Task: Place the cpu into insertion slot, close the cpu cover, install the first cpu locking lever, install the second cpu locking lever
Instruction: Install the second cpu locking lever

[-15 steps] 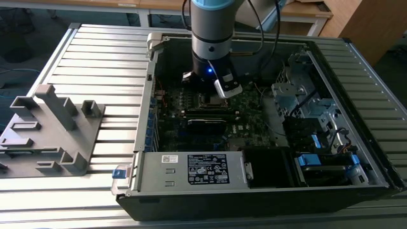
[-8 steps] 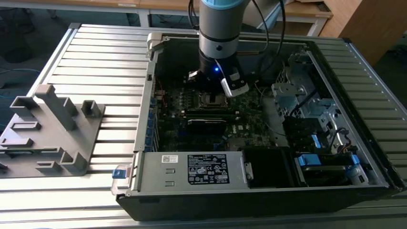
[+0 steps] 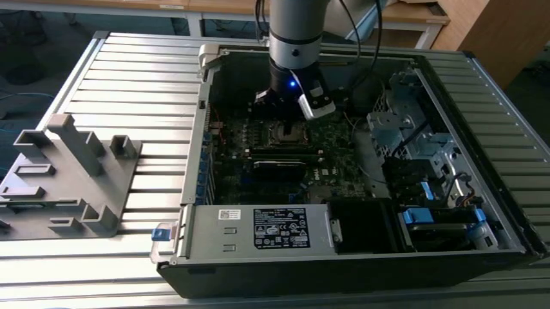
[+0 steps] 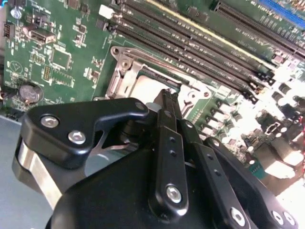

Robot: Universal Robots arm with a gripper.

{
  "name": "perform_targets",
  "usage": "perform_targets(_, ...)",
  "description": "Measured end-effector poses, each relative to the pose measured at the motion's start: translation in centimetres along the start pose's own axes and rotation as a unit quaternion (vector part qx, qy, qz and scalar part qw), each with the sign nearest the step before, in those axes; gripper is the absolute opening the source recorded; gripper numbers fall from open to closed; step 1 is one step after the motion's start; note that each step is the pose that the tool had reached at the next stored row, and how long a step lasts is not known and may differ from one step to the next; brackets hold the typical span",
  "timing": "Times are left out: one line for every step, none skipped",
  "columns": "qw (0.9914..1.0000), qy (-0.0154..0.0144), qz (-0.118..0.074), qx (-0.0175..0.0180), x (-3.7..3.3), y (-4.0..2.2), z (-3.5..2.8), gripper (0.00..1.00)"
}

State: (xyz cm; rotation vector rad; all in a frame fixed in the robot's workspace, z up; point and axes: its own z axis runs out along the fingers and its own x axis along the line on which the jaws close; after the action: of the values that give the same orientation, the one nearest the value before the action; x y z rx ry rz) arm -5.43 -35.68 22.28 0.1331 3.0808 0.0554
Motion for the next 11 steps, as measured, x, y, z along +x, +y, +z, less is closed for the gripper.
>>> perform_targets(1.0,0.0,0.0,0.0004,-0.02,0.15,0.03,0.1)
perform_targets(1.0,0.0,0.0,0.0005,-0.08,0.29,0.06,0.1)
perform_targets(1.0,0.0,0.0,0.0006,-0.17,0.39,0.09,0.1)
perform_targets(1.0,0.0,0.0,0.0007,-0.29,0.5,0.12,0.1)
perform_targets(1.0,0.0,0.0,0.0008,-0.38,0.58,0.15,0.1)
perform_targets(1.0,0.0,0.0,0.0009,-0.47,0.65,0.17,0.1)
perform_targets(1.0,-0.0001,0.0,0.001,-0.57,0.7,0.19,0.1)
perform_targets(1.0,-0.0001,0.0,0.0011,-0.64,0.73,0.19,0.1)
perform_targets(1.0,-0.0001,0.0,0.0011,-0.64,0.73,0.19,0.1)
perform_targets(1.0,-0.0001,0.0,0.0011,-0.64,0.73,0.19,0.1)
perform_targets(1.0,-0.0001,0.0,0.0011,-0.64,0.73,0.19,0.1)
